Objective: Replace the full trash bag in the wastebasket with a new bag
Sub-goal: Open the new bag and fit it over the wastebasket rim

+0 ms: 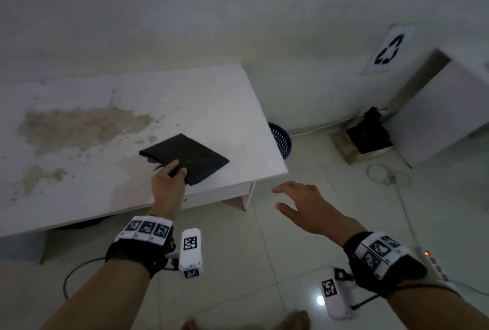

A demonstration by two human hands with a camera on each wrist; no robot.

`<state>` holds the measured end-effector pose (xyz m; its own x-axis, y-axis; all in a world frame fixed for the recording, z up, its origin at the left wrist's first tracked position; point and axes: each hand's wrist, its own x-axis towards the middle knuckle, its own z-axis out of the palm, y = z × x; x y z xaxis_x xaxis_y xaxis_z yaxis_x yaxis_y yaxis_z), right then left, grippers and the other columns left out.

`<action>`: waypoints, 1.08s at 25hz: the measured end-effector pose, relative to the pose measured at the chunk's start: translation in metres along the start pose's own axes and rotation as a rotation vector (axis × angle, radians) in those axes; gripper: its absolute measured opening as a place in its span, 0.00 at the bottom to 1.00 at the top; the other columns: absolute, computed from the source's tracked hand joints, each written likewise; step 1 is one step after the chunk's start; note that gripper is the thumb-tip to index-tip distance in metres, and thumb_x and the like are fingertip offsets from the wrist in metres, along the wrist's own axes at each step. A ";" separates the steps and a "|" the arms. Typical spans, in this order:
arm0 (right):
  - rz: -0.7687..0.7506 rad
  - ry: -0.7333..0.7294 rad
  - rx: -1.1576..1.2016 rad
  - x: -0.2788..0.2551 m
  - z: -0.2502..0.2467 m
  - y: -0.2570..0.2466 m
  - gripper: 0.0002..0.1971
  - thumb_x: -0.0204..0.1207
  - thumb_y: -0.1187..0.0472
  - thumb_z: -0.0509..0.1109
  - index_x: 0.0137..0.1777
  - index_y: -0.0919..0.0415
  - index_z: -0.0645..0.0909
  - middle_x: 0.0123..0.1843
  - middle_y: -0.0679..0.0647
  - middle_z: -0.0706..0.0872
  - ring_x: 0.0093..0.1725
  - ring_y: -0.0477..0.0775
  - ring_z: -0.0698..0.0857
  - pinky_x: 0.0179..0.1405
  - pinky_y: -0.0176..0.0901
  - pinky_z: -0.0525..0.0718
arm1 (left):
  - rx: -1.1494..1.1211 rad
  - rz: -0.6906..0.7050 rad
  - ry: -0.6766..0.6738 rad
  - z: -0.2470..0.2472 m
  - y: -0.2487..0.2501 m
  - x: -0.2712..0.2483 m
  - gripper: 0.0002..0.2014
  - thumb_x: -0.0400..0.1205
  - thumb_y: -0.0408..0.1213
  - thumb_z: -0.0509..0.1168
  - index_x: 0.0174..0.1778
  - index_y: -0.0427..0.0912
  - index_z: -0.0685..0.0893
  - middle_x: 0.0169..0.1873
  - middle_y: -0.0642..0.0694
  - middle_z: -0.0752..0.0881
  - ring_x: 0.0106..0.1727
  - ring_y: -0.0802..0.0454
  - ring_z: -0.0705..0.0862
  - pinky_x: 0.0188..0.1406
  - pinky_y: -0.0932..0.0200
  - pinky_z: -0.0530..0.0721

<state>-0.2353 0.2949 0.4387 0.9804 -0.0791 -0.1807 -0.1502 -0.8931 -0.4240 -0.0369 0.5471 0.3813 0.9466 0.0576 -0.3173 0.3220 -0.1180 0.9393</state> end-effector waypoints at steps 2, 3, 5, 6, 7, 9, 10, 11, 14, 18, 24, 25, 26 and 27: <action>-0.043 -0.009 -0.029 -0.003 -0.030 0.026 0.19 0.83 0.48 0.61 0.73 0.49 0.73 0.72 0.44 0.77 0.71 0.45 0.75 0.69 0.41 0.63 | -0.048 0.002 -0.001 0.026 0.012 -0.025 0.18 0.81 0.29 0.69 0.68 0.39 0.83 0.62 0.39 0.82 0.53 0.46 0.86 0.55 0.51 0.87; -0.074 -0.012 -0.042 -0.005 -0.049 0.040 0.19 0.83 0.48 0.62 0.72 0.49 0.74 0.71 0.43 0.78 0.70 0.44 0.76 0.69 0.41 0.63 | -0.065 0.007 0.008 0.042 0.018 -0.040 0.18 0.81 0.28 0.68 0.68 0.38 0.82 0.64 0.39 0.81 0.57 0.44 0.85 0.59 0.50 0.86; -0.116 0.027 -0.041 -0.006 -0.086 0.064 0.18 0.82 0.49 0.63 0.71 0.49 0.75 0.69 0.44 0.79 0.67 0.44 0.77 0.70 0.43 0.65 | -0.097 0.034 -0.008 0.075 0.034 -0.065 0.18 0.81 0.28 0.68 0.68 0.38 0.82 0.67 0.38 0.80 0.61 0.41 0.84 0.62 0.47 0.85; -0.130 0.046 -0.034 -0.008 -0.104 0.078 0.18 0.82 0.50 0.64 0.71 0.49 0.76 0.68 0.44 0.80 0.66 0.45 0.78 0.70 0.45 0.66 | -0.113 0.049 -0.030 0.094 0.041 -0.080 0.19 0.81 0.28 0.68 0.69 0.37 0.82 0.69 0.37 0.79 0.62 0.40 0.83 0.63 0.46 0.84; -0.144 0.055 -0.028 -0.005 -0.119 0.087 0.18 0.81 0.50 0.65 0.70 0.50 0.76 0.68 0.45 0.80 0.67 0.47 0.78 0.71 0.47 0.67 | -0.117 0.069 -0.053 0.110 0.049 -0.089 0.19 0.81 0.27 0.68 0.69 0.37 0.81 0.69 0.37 0.78 0.63 0.40 0.82 0.63 0.46 0.84; -0.185 0.059 -0.030 0.000 -0.144 0.108 0.19 0.80 0.50 0.66 0.70 0.50 0.76 0.68 0.48 0.80 0.67 0.50 0.79 0.72 0.53 0.71 | -0.081 0.128 -0.090 0.145 0.058 -0.112 0.19 0.81 0.27 0.68 0.70 0.37 0.81 0.67 0.39 0.79 0.62 0.42 0.82 0.60 0.49 0.85; -0.201 0.057 -0.023 0.003 -0.157 0.118 0.20 0.80 0.50 0.66 0.71 0.50 0.75 0.69 0.49 0.79 0.67 0.52 0.79 0.72 0.55 0.72 | -0.049 0.175 -0.103 0.163 0.064 -0.124 0.19 0.81 0.27 0.68 0.69 0.38 0.81 0.65 0.40 0.79 0.60 0.43 0.83 0.57 0.52 0.85; -0.206 0.055 -0.014 0.008 -0.167 0.126 0.21 0.80 0.49 0.66 0.72 0.50 0.74 0.70 0.50 0.78 0.67 0.52 0.79 0.72 0.57 0.73 | 0.004 0.230 -0.107 0.179 0.072 -0.136 0.19 0.81 0.28 0.68 0.69 0.39 0.82 0.62 0.40 0.81 0.58 0.45 0.84 0.53 0.56 0.86; -0.140 0.052 0.049 0.029 -0.184 0.143 0.26 0.80 0.46 0.65 0.77 0.50 0.67 0.75 0.52 0.73 0.71 0.55 0.76 0.73 0.59 0.73 | 0.227 0.419 -0.112 0.220 0.091 -0.150 0.17 0.80 0.28 0.69 0.65 0.42 0.85 0.54 0.41 0.87 0.51 0.49 0.86 0.48 0.64 0.85; 0.027 0.041 0.267 0.074 -0.199 0.182 0.34 0.79 0.41 0.65 0.81 0.49 0.57 0.79 0.59 0.69 0.72 0.60 0.76 0.70 0.57 0.76 | 0.232 0.519 -0.144 0.269 0.108 -0.131 0.16 0.79 0.27 0.69 0.62 0.45 0.87 0.54 0.42 0.89 0.52 0.49 0.88 0.53 0.58 0.86; 0.317 -0.110 0.991 0.156 -0.209 0.242 0.21 0.79 0.46 0.69 0.68 0.55 0.74 0.63 0.58 0.86 0.56 0.57 0.87 0.46 0.50 0.85 | -0.125 0.334 -0.188 0.354 0.114 -0.062 0.16 0.80 0.27 0.70 0.55 0.54 0.87 0.59 0.43 0.86 0.59 0.46 0.86 0.57 0.48 0.87; 0.308 -0.064 1.046 0.176 -0.212 0.253 0.17 0.81 0.55 0.69 0.66 0.57 0.75 0.64 0.60 0.85 0.56 0.58 0.87 0.44 0.48 0.86 | -0.136 0.296 -0.180 0.372 0.110 -0.047 0.15 0.80 0.28 0.70 0.55 0.54 0.87 0.59 0.43 0.86 0.59 0.46 0.86 0.57 0.46 0.87; 0.300 -0.019 1.094 0.194 -0.216 0.264 0.14 0.81 0.62 0.68 0.66 0.58 0.76 0.64 0.61 0.84 0.56 0.59 0.87 0.44 0.47 0.87 | -0.143 0.239 -0.172 0.389 0.108 -0.034 0.14 0.80 0.29 0.70 0.54 0.54 0.87 0.60 0.43 0.86 0.59 0.45 0.86 0.56 0.43 0.87; 0.277 0.013 1.100 0.206 -0.219 0.274 0.14 0.81 0.67 0.67 0.65 0.58 0.76 0.64 0.61 0.83 0.57 0.59 0.86 0.44 0.46 0.88 | -0.155 0.180 -0.167 0.402 0.105 -0.026 0.13 0.80 0.30 0.70 0.53 0.54 0.85 0.60 0.42 0.85 0.58 0.43 0.85 0.55 0.42 0.88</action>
<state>-0.0462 -0.0630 0.4801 0.8964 -0.2240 -0.3825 -0.3862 0.0288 -0.9220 -0.0215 0.1347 0.4356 0.9820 -0.1157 -0.1491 0.1548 0.0421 0.9870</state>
